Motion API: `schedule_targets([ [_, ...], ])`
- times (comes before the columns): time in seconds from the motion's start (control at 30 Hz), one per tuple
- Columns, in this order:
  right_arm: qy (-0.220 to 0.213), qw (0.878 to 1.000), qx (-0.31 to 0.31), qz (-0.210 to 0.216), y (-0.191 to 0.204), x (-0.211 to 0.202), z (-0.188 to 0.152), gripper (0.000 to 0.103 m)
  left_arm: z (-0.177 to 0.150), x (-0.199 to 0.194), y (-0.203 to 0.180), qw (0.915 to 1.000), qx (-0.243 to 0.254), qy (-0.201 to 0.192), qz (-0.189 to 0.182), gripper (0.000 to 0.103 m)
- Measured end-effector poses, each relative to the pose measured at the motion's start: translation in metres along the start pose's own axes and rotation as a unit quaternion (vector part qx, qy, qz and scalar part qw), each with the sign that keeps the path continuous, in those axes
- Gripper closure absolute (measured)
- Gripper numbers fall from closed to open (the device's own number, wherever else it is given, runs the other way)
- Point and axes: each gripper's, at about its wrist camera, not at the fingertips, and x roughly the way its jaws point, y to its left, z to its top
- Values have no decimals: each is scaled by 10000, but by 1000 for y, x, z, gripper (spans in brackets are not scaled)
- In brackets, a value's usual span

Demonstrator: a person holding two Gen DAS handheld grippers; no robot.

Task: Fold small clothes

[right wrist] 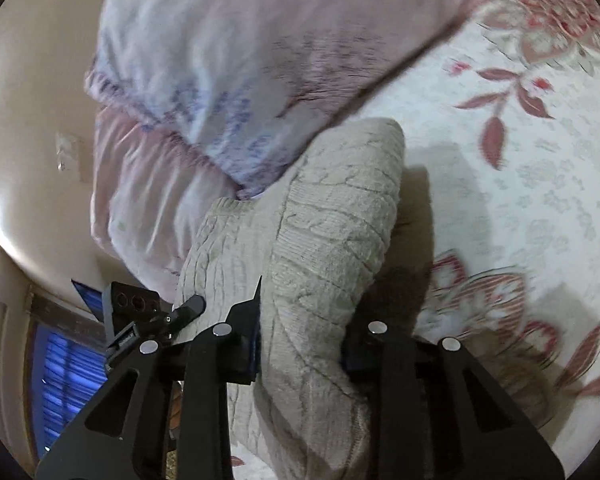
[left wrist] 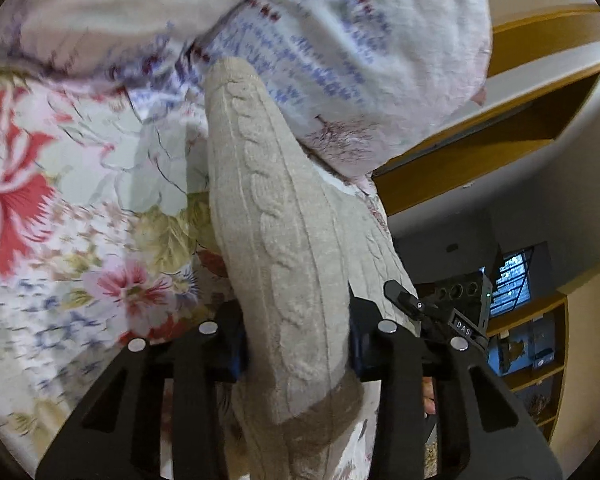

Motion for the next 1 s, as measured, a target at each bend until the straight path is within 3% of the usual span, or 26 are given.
schedule_targets([
  [0.13, -7, 9980, -619, -105, 42, 22, -14, 74, 0, -42, 6, 9997, 101, -180, 130, 66],
  [0.33, 291, 9895, -1386, -295, 89, 79, -36, 75, -3, -104, 37, 9965, 63, -472, 682, 65],
  [0.47, 552, 9842, -1443, -867, 92, 117, -45, 68, -4, -112, 82, 9928, -309, -433, 1074, 60],
  [0.57, 663, 9886, -1139, -729, 85, 115, -39, 61, -10, -111, 99, 9924, -558, -518, 966, 51],
  [0.73, 353, 9925, -996, -609, 79, 86, -32, 58, -14, -124, 79, 9866, -151, -863, 1379, 47],
  [0.87, 178, 9950, -781, -597, 74, 84, -21, 58, -21, -138, 47, 9705, 552, -1489, 1815, 42],
  [0.9, 177, 9946, -816, -610, 75, 84, -22, 61, -24, -141, 38, 9668, 738, -1610, 1842, 42],
  [0.93, 137, 9932, -938, -671, 78, 86, -22, 77, -27, -142, 29, 9638, 929, -1703, 1827, 41],
  [1.0, -67, 9881, -1209, -948, 84, 87, -24, 93, -32, -141, 13, 9597, 1296, -1733, 1795, 38],
])
